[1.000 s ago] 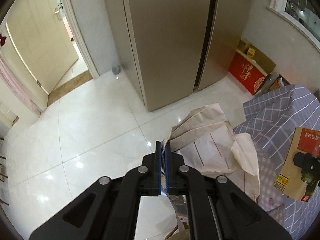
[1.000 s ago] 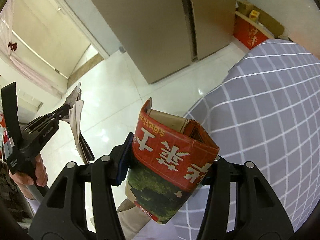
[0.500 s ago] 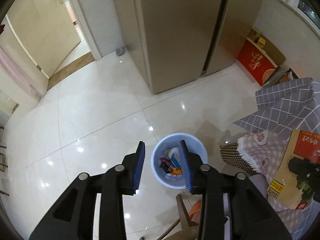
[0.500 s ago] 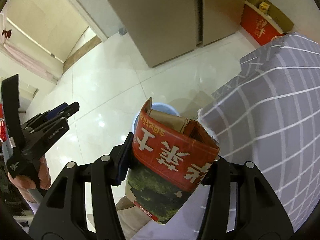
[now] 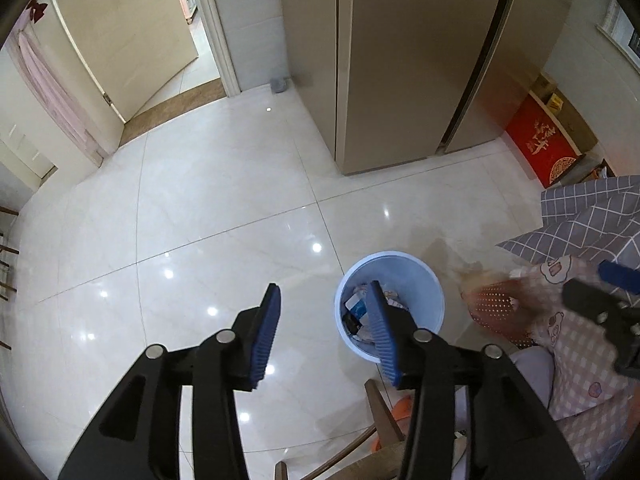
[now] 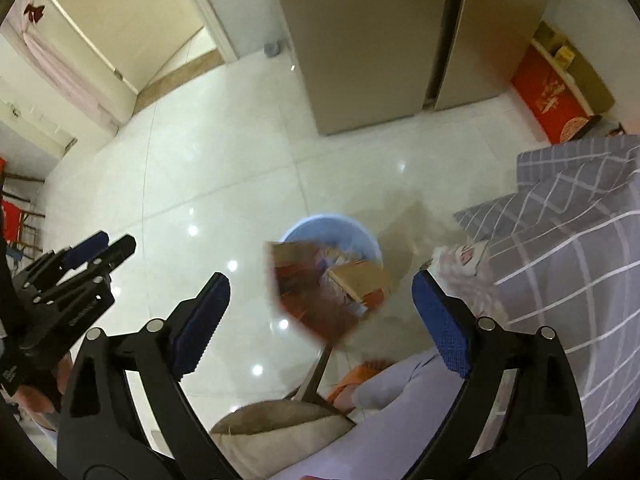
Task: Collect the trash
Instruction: 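Open the left tool over the bucket while the right tool releases the paper bag, then move both open tools back toward the table trash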
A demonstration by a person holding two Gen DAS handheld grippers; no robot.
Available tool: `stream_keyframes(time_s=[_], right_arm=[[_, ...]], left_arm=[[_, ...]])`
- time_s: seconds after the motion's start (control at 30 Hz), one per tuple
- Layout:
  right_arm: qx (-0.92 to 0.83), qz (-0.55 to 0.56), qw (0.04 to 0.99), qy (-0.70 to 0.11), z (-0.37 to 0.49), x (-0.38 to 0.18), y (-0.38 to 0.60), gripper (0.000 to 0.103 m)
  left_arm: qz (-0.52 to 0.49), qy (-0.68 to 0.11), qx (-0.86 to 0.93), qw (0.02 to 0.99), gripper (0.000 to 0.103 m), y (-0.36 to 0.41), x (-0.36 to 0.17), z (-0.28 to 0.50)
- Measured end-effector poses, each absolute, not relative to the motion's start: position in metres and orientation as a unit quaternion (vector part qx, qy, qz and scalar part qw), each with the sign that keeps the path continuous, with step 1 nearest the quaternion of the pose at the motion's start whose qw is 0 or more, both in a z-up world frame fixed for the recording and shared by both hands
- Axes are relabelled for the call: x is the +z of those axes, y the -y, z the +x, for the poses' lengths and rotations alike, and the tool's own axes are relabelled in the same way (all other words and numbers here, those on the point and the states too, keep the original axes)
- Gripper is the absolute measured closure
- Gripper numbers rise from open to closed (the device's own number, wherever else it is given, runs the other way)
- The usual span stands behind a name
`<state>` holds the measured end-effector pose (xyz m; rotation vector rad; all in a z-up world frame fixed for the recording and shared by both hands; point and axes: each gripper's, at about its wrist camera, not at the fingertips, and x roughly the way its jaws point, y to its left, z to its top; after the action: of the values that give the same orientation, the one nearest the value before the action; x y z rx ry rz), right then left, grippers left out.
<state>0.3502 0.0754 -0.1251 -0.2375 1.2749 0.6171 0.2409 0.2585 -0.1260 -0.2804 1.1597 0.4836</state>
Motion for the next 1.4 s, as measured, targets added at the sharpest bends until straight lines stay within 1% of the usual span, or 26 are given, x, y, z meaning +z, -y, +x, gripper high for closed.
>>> stream_keyframes(time_s=[0.2,0.4,0.57,0.8,0.9,1.17,1.23,1.4], right_arm=[[0.271,-0.121,0.744,-0.598,0.342,-0.142,-0.068,0.012],[0.271,-0.115,0.752,-0.590,0.334,-0.135,-0.056,0.012],[0.266,-0.102,0.769,-0.572,0.330,-0.117,-0.037,0.012],[0.261,-0.082,0.796,-0.539,0.322,-0.087,-0.008,0.012],[0.261,-0.069,0.805,-0.528,0.320,-0.074,0.005,0.012],[0.234,-0.037,0.837,-0.493,0.321,-0.043,0.063,0.012],[0.219,-0.026,0.845,-0.486,0.323,-0.039,0.084,0.012],[0.181,-0.004,0.860,-0.478,0.328,-0.035,0.130,0.012]], left_arm=[[-0.128,-0.542,0.221,0.801,0.054,-0.249,-0.126,0.238],[-0.116,-0.532,0.211,0.811,0.051,-0.231,-0.115,0.238],[-0.101,-0.521,0.201,0.824,0.048,-0.212,-0.101,0.245],[-0.073,-0.507,0.184,0.839,0.048,-0.179,-0.080,0.256],[-0.061,-0.498,0.174,0.847,0.044,-0.163,-0.071,0.259],[-0.026,-0.472,0.134,0.871,0.042,-0.103,-0.042,0.277],[-0.018,-0.467,0.123,0.876,0.040,-0.088,-0.038,0.282],[0.001,-0.461,0.088,0.883,0.038,-0.043,-0.029,0.296]])
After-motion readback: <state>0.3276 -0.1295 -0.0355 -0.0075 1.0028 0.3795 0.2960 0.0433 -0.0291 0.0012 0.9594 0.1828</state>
